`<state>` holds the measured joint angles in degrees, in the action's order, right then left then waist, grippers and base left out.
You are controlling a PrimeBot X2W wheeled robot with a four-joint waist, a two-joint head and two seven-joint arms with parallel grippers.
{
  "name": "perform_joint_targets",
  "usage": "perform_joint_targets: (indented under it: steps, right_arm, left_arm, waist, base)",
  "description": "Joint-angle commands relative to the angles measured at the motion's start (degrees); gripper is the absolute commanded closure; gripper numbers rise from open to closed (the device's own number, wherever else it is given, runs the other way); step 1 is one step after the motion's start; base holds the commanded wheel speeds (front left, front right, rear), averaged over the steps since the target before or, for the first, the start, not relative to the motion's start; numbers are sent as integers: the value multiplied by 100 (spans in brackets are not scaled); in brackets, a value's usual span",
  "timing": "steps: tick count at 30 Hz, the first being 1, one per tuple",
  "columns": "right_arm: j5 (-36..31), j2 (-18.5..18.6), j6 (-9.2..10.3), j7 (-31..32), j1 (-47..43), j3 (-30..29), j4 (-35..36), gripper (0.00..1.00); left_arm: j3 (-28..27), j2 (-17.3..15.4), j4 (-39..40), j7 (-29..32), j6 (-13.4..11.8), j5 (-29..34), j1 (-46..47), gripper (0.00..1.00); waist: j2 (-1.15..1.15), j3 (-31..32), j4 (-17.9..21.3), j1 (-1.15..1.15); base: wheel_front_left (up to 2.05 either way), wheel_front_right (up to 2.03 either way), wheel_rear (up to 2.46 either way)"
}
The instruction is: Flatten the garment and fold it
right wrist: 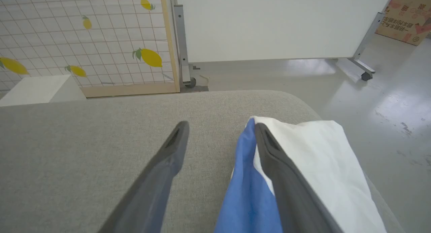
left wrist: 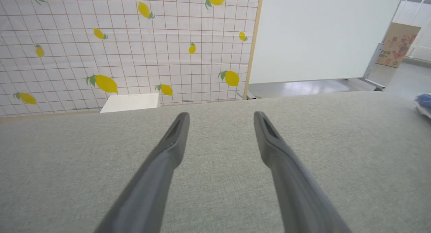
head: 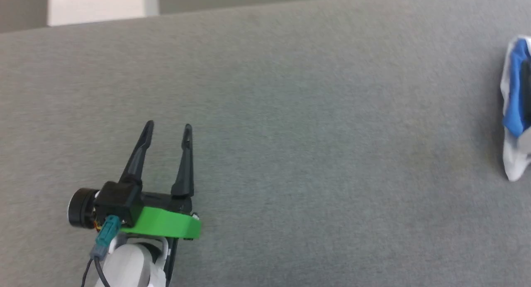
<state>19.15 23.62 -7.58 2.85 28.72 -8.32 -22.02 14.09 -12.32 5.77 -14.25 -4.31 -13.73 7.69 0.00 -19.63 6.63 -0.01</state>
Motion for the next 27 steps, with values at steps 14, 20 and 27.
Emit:
perform_joint_targets:
  steps: [14, 20, 27]
  right_arm:
    - [-1577, -2013, 9, -740, -2586, -268, 2055, 0]
    - [-1504, -2071, 9, -1190, -3381, -180, 1878, 0]
    - [-1762, -2072, 9, -1453, -3591, -166, 1757, 0]
  left_arm:
    - [-361, 333, -54, -73, -63, 367, -596, 0]
    - [-380, 387, -155, -73, 6, 615, -1056, 0]
    - [-495, 475, -246, -74, -33, 774, -1406, 0]
  waist:
    - [0, 1735, -1112, 1]
    - [0, 2050, -1038, 1]
    - [0, 2162, -900, 1]
  base:
    - [0, 0, 0]
    - [0, 0, 0]
    - [0, 0, 0]
